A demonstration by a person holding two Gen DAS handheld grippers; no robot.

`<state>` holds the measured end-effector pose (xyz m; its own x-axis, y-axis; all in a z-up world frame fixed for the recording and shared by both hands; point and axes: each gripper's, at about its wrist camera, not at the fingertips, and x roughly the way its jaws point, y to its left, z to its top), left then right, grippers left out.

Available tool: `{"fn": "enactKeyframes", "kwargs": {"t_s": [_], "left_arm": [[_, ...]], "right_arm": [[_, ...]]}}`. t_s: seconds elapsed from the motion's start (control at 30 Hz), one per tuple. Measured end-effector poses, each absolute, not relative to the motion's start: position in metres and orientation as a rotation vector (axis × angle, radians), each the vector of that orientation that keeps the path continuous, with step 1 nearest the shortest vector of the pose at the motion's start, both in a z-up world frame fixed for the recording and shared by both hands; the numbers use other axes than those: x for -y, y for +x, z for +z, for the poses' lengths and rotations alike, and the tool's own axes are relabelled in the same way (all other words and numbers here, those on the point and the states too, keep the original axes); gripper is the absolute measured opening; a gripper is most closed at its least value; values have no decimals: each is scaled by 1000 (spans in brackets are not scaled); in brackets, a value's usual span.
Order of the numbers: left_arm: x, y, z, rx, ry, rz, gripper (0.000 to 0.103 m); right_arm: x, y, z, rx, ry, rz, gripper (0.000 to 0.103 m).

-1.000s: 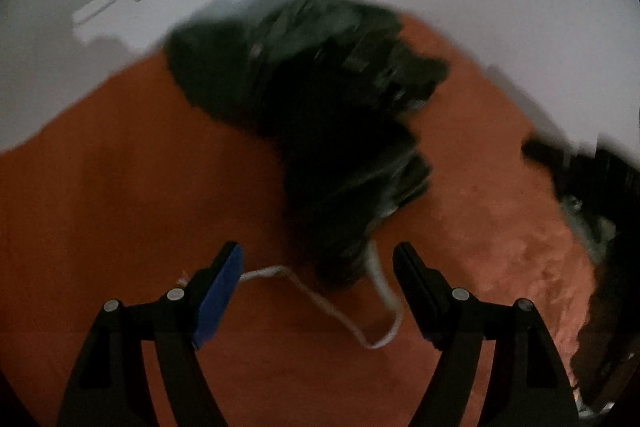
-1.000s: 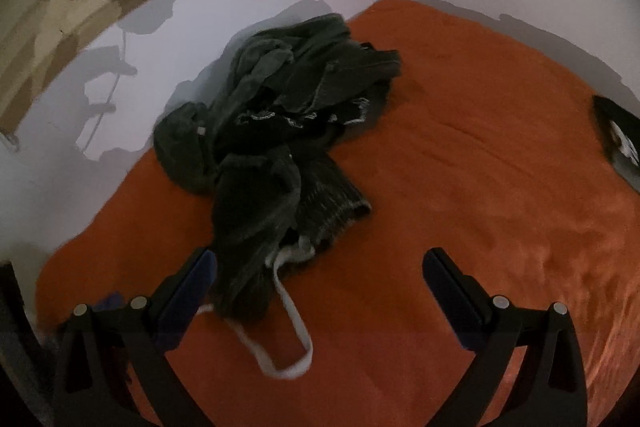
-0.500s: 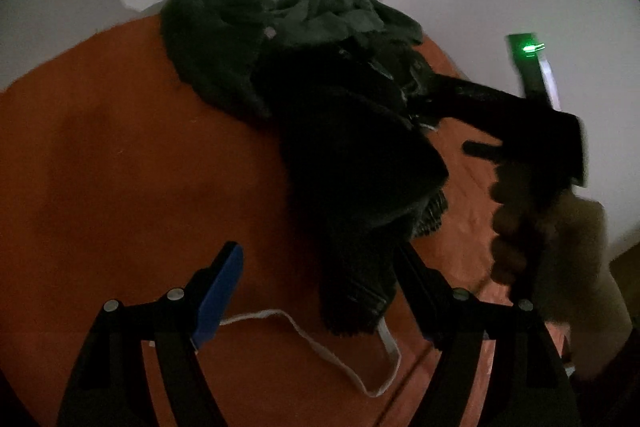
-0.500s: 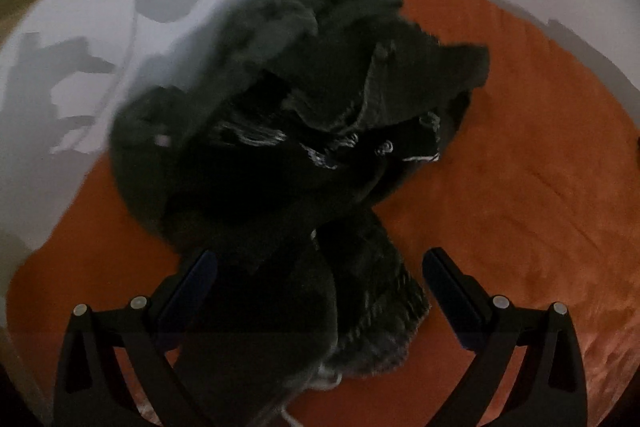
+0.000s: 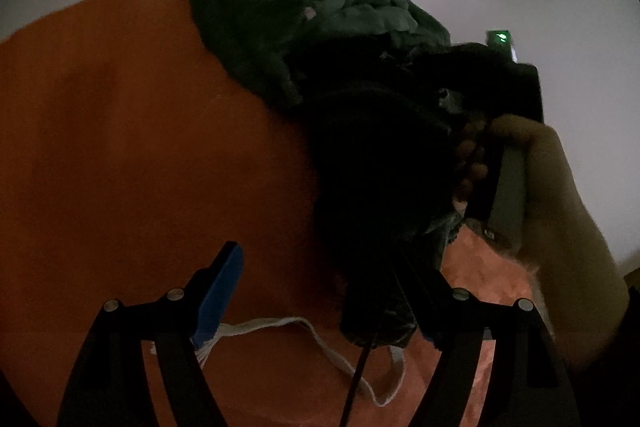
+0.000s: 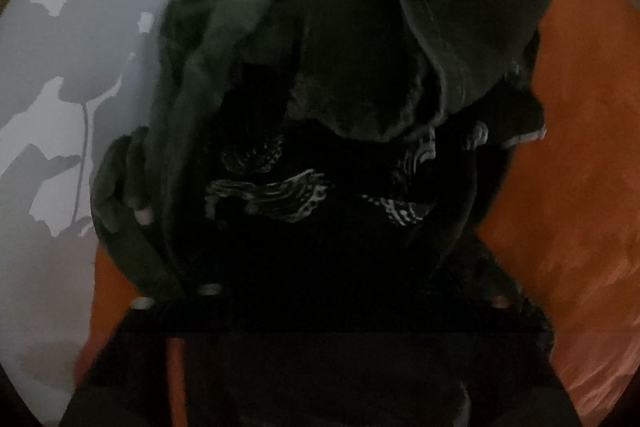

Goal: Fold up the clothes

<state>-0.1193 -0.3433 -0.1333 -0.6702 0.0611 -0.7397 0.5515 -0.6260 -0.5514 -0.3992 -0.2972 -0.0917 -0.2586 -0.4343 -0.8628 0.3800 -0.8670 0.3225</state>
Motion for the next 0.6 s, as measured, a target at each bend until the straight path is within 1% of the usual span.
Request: {"fn": "enactKeyframes", "kwargs": {"t_s": [0.03,0.07,0.13,0.17,0.33,0.4,0.57,0.6], "left_arm": [[345,-118,-134,-1178,1074,-2352,78],[345,-118,-133,-1183,1066,-2357,78],[346,-119,-132,-1187,1053,-2368,78],[346,-119,-132,-1185,1050,-2374,78],[342,-120,-128,-1199,1038,-2400,78],[341,-119,-128,-1199,1038,-2404,78],[343,-121,-127,-1196,1031,-2390,78],[343,-120,-125,-1205,1034,-2385,78]], "right_arm": [[292,-393,-84,65,1457,-2172,15],[286,-388,-76,62,1416,-2192,11],[276,-376,-61,58,1334,-2229,8],[270,-371,-53,56,1292,-2247,3],[240,-344,-14,46,1092,-2324,0],[224,-337,-1,51,1077,-2332,0],[165,-303,51,49,845,-2421,0],[159,-301,54,20,861,-2407,0]]}}
